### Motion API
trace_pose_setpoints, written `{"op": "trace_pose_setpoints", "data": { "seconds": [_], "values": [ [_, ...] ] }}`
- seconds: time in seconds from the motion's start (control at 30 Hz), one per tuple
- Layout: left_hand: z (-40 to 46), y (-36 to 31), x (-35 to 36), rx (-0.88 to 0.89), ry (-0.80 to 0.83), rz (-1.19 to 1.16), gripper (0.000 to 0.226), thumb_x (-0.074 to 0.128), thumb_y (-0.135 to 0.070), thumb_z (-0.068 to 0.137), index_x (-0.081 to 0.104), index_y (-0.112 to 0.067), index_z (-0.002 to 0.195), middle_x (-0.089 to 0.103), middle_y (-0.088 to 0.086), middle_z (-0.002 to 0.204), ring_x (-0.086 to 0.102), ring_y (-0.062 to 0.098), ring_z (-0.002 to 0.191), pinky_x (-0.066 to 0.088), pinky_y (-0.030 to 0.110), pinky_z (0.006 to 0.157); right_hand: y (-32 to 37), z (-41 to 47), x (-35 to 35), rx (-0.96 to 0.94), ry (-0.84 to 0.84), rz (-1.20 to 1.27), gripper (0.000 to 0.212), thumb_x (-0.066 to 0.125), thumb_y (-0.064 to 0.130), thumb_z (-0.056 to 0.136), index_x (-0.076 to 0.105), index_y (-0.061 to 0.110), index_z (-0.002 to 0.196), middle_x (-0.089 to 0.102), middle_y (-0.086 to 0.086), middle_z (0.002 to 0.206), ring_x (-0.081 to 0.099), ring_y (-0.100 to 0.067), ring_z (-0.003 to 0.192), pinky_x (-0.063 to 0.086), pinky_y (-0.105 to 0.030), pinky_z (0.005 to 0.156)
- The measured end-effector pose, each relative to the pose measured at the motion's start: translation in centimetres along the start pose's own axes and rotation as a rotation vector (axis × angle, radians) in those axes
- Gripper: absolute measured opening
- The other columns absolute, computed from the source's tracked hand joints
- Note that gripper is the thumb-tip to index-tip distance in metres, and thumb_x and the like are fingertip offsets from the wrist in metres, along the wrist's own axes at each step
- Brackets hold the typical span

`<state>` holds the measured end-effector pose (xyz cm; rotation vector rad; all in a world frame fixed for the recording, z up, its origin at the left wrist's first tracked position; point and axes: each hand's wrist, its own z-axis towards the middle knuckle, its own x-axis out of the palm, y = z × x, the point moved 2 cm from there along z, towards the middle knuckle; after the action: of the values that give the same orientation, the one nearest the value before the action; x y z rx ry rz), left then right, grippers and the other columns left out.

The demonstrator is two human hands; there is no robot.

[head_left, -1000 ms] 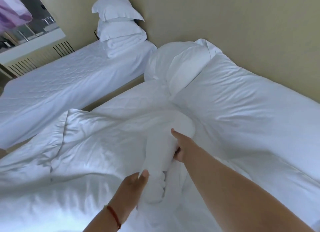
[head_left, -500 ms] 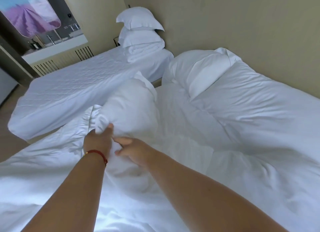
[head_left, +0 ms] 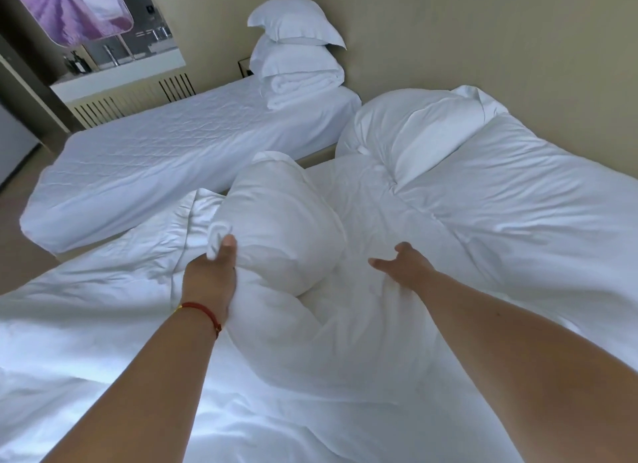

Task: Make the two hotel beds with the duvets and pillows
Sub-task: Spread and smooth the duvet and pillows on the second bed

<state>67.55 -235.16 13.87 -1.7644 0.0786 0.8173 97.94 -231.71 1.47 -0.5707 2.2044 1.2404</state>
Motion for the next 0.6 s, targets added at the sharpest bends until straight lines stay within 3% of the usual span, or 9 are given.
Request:
{"op": "trace_pose_setpoints", "data": {
  "seconds": [0.1,0.13,0.2,0.27,0.33,0.47,0.53,0.6],
  "values": [
    [1.3,-0.9,1.9,-0.027,0.002,-0.012,0.073,0.045,-0.080,0.071,0.064,-0.011,0.088,0.068,0.017,0.100,0.064,0.036,0.095,0.050,0.048,0.093,-1.5,3.0,0.8,0.159,0.119,0.010,0.108,0.057,0.075,0.071,0.017,0.007,0.146,0.043,-0.012,0.142,0.044,-0.032,0.129,0.032,-0.045,0.109],
    [1.7,-1.5,2.9,-0.033,-0.015,-0.034,0.075,0.046,-0.077,0.075,0.065,-0.008,0.096,0.067,0.021,0.107,0.063,0.039,0.100,0.050,0.046,0.093,-2.6,3.5,2.1,0.193,0.176,-0.004,0.108,0.054,0.076,0.072,0.018,0.007,0.146,0.044,-0.011,0.142,0.044,-0.032,0.129,0.030,-0.046,0.110],
    [2.6,-3.2,5.2,-0.048,-0.061,-0.043,0.068,0.045,-0.063,0.091,0.060,-0.001,0.116,0.061,0.025,0.121,0.059,0.042,0.111,0.047,0.046,0.093,-4.7,3.1,4.4,0.178,0.202,-0.073,0.082,0.048,0.068,0.082,0.036,0.009,0.138,0.055,-0.008,0.131,0.052,-0.028,0.122,0.034,-0.043,0.106],
    [3.2,-5.7,7.9,-0.045,-0.078,-0.015,0.063,0.042,-0.056,0.096,0.056,0.000,0.124,0.057,0.026,0.127,0.055,0.041,0.117,0.045,0.048,0.096,-5.6,2.8,4.6,0.090,0.128,0.107,0.043,0.048,0.048,0.092,0.057,0.011,0.111,0.066,-0.006,0.099,0.063,-0.026,0.097,0.046,-0.038,0.092],
    [4.1,-9.4,10.6,-0.018,-0.112,0.057,0.062,0.039,-0.051,0.099,0.056,0.001,0.126,0.056,0.026,0.130,0.053,0.041,0.119,0.044,0.045,0.097,-5.2,3.3,0.7,0.074,0.009,0.448,0.026,0.053,0.032,0.093,0.061,0.010,0.083,0.061,-0.004,0.072,0.061,-0.025,0.077,0.049,-0.035,0.076],
    [5.3,-19.8,16.2,0.046,-0.113,0.056,0.060,0.032,-0.048,0.101,0.052,0.000,0.133,0.052,0.022,0.137,0.051,0.036,0.125,0.044,0.039,0.096,-3.5,5.6,-14.2,0.050,-0.429,1.040,0.013,0.066,0.021,0.087,0.066,0.013,0.077,0.065,0.001,0.073,0.061,-0.020,0.072,0.049,-0.029,0.074],
    [5.9,-25.4,18.8,0.081,-0.097,-0.032,0.058,0.030,-0.048,0.102,0.048,-0.007,0.138,0.051,0.015,0.140,0.053,0.029,0.123,0.045,0.034,0.089,-1.9,6.1,-21.9,-0.026,-0.576,1.188,0.020,0.065,0.022,0.087,0.063,0.017,0.068,0.060,0.006,0.064,0.057,-0.012,0.059,0.047,-0.020,0.061],
    [6.8,-30.7,20.5,0.080,-0.049,-0.213,0.053,0.032,-0.049,0.101,0.044,-0.016,0.141,0.057,0.003,0.131,0.056,0.019,0.107,0.046,0.027,0.079,0.0,6.9,-28.5,-0.082,-0.725,1.200,0.025,0.062,0.026,0.090,0.060,0.016,0.067,0.056,0.008,0.063,0.052,-0.005,0.055,0.044,-0.013,0.056]
  ]
}}
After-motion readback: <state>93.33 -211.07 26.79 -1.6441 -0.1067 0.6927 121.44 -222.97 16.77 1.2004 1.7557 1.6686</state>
